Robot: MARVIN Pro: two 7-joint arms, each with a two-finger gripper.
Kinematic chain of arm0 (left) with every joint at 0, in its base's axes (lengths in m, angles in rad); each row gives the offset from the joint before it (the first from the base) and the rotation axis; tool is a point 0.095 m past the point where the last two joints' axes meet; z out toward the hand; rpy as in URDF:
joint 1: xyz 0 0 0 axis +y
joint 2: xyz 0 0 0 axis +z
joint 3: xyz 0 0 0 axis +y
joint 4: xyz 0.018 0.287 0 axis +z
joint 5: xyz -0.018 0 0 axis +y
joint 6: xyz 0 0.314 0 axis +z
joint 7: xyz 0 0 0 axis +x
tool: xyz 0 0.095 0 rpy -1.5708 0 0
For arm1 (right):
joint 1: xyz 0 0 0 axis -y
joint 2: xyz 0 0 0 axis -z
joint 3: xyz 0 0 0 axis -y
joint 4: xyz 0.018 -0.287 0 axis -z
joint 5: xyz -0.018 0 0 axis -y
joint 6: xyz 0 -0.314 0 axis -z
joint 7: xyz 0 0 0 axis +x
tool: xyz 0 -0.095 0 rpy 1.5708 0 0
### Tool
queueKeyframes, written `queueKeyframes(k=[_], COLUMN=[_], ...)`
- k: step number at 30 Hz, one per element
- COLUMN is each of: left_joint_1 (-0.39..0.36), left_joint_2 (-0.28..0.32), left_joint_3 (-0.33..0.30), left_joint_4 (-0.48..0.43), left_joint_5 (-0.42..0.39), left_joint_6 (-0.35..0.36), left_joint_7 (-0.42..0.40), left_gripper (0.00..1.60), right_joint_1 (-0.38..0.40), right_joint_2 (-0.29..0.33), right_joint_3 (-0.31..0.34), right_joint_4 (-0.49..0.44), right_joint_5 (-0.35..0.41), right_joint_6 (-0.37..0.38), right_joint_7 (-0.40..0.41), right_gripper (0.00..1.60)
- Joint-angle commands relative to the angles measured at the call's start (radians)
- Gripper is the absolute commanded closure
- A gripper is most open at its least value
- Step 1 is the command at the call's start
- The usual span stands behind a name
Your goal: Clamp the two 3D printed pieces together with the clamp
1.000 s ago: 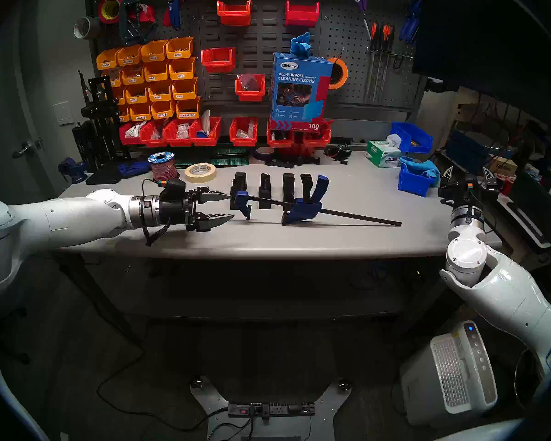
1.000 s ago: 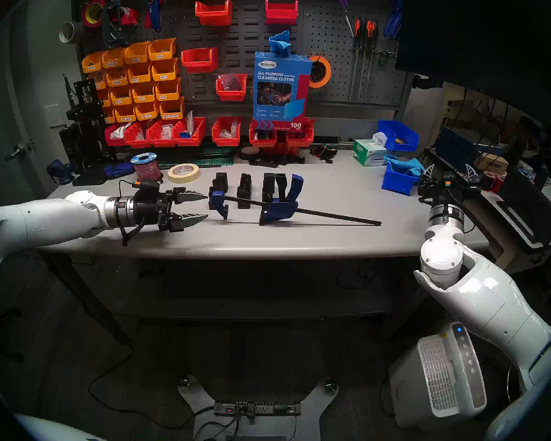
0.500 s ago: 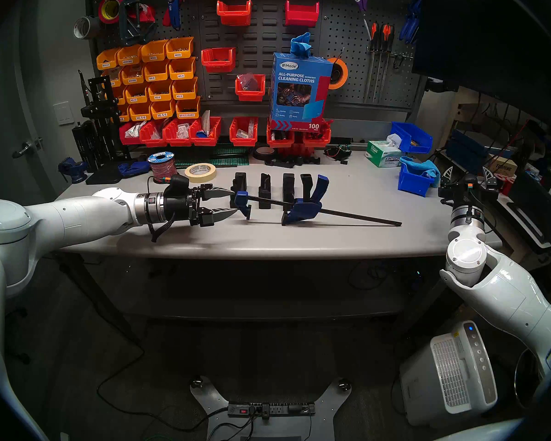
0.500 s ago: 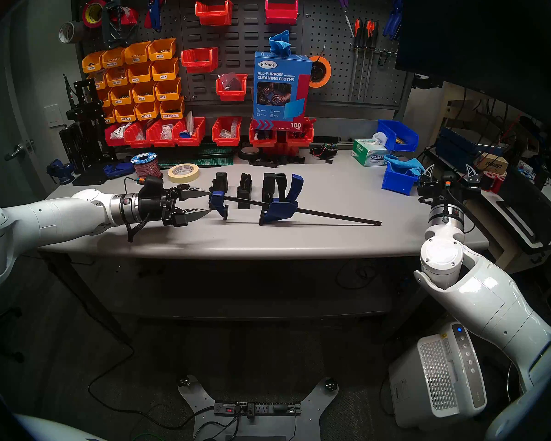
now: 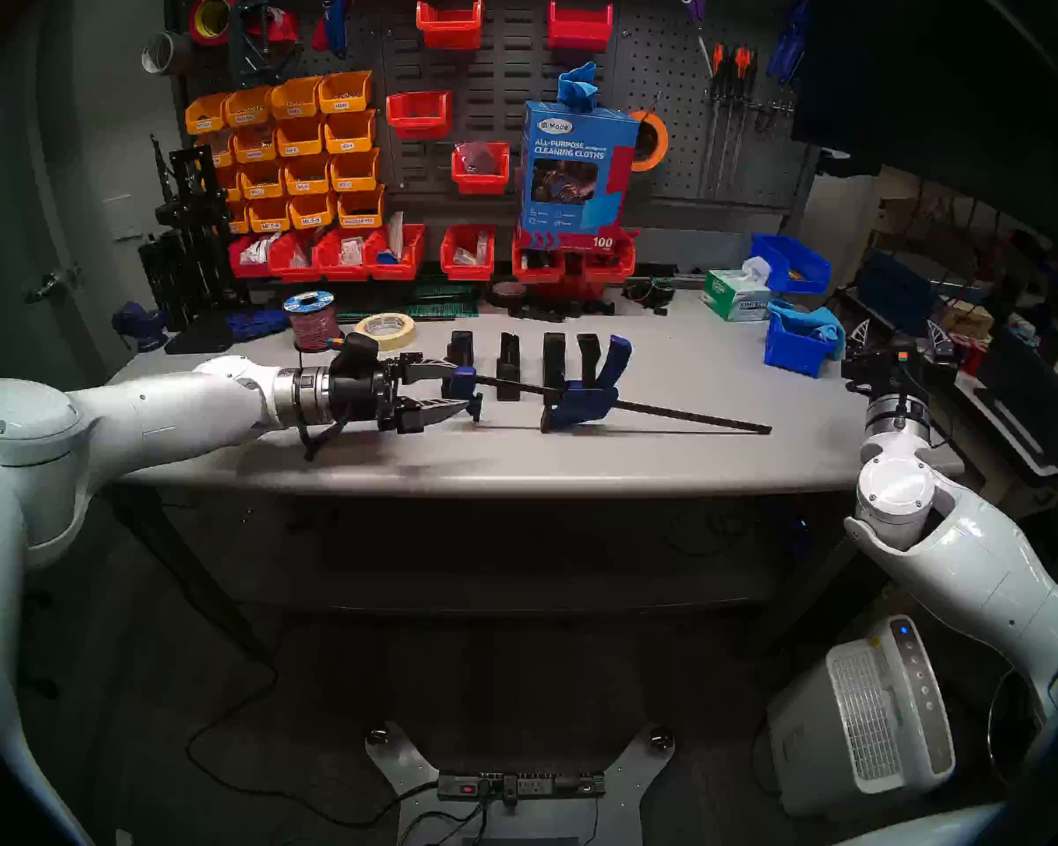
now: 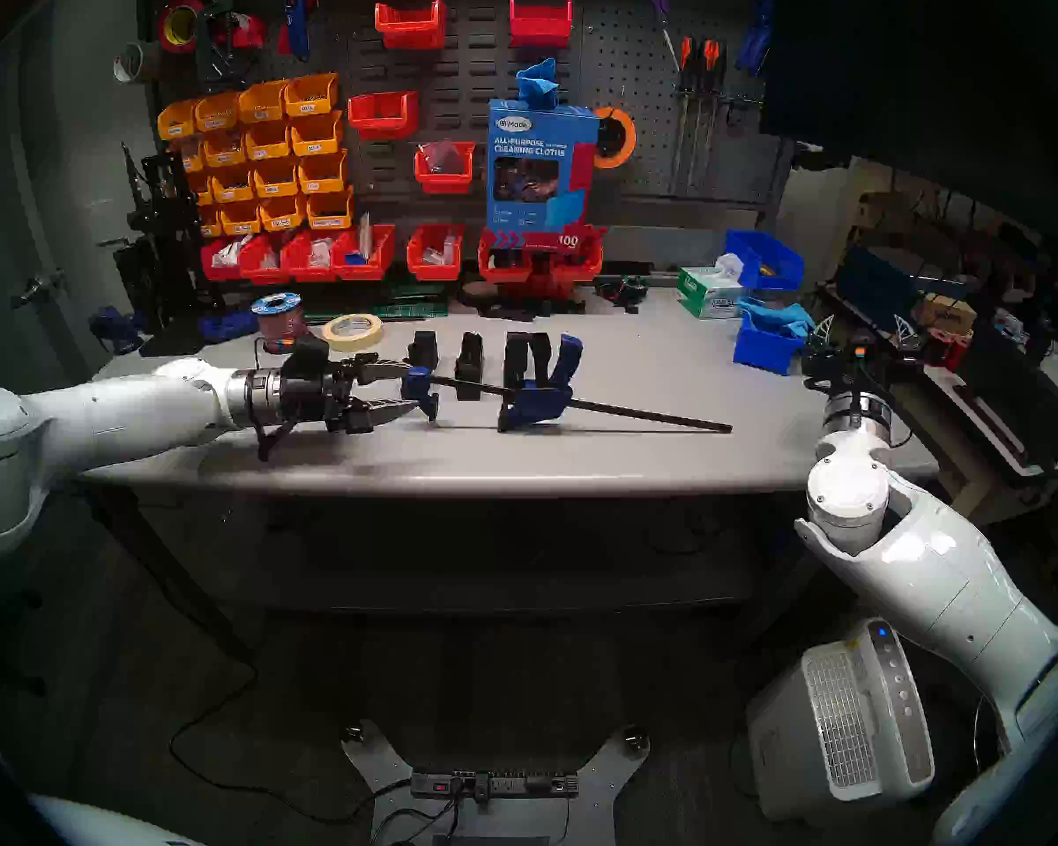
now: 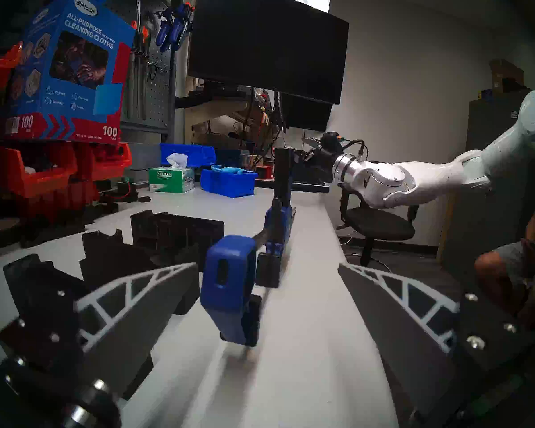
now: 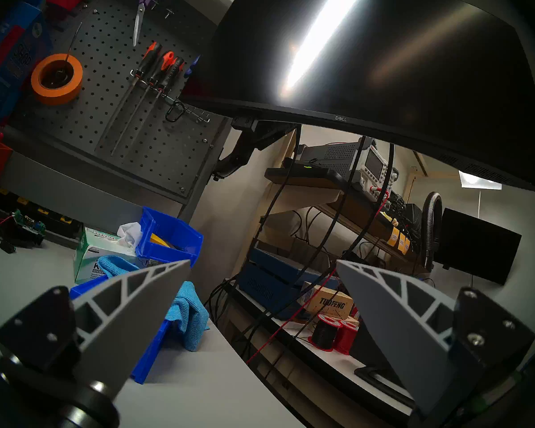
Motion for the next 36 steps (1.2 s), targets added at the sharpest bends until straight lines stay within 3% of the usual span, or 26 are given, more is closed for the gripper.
queueKeyframes(k=[1,36], left_joint_1=[-0.004,0.006], left_joint_2=[-0.031,-0.057], left_joint_3=[-0.013,-0.021], left_joint_4=[0.029,0.099], left_joint_5=[-0.004,-0.008], left_joint_6=[0.007,0.022], left_joint_7=[-0.068,-0.091], left_gripper=[0.0,0.0], right_joint_1=[0.006,0.007], right_joint_2=[0.008,0.009], right_joint_3=[0.008,0.007], right_joint_4=[-0.001,-0.001], right_joint_5=[-0.003,-0.003], right_joint_6=[-0.002,-0.002], right_joint_7=[-0.001,-0.002], right_gripper=[0.0,0.0])
